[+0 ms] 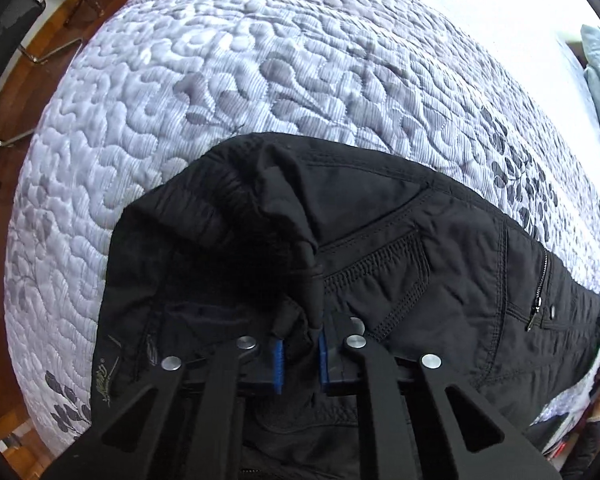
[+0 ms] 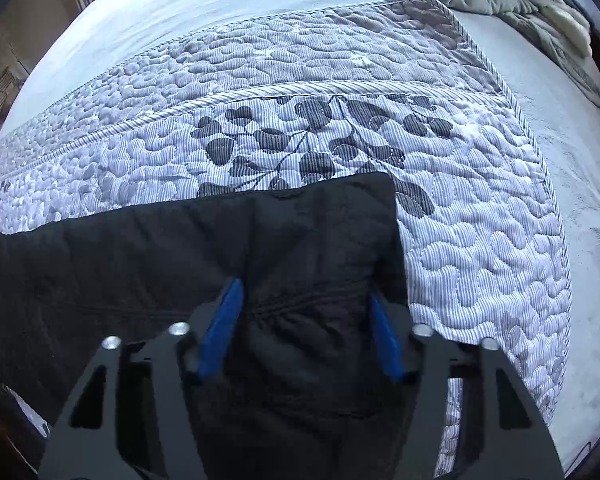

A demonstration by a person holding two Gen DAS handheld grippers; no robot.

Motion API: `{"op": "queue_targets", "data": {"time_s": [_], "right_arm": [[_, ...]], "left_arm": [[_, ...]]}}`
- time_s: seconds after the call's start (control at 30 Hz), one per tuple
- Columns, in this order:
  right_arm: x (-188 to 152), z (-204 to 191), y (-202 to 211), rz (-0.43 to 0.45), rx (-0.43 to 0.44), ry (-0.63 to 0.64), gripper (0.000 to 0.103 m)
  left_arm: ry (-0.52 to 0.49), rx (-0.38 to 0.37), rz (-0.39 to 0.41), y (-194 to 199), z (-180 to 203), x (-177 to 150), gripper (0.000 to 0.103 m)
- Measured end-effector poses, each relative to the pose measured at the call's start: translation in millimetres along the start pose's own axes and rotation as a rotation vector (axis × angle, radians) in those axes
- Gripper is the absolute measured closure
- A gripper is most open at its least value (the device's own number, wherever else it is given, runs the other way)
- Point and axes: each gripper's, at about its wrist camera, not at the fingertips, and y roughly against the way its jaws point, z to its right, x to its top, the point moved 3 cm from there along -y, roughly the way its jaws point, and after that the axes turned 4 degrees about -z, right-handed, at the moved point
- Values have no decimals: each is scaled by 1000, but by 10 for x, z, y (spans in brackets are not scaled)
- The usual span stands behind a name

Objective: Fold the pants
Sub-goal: 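Grasp the black pants waistband with the left tool while the right tool grasps the leg ends, then lift the pants with both tools, fold them in half, and open both tools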

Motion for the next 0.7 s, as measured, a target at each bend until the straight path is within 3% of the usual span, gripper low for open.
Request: {"op": "queue_targets", "data": {"time_s": [0.07, 0.17, 0.43, 0.7], "right_arm": [[8, 33, 62, -2, 28, -12, 84], [-2, 8, 218, 32, 61, 14, 91], [-165, -109, 855, 209, 76, 79, 92], [-883, -201, 1793, 477, 65, 149, 92]], "left_arm": [[6, 6, 21, 59, 68, -24, 92], [-24, 5, 64, 197, 189, -119, 92], [-10, -147, 270, 771, 45, -453, 92], [-48, -320, 483, 1258, -277, -1096, 92]]}}
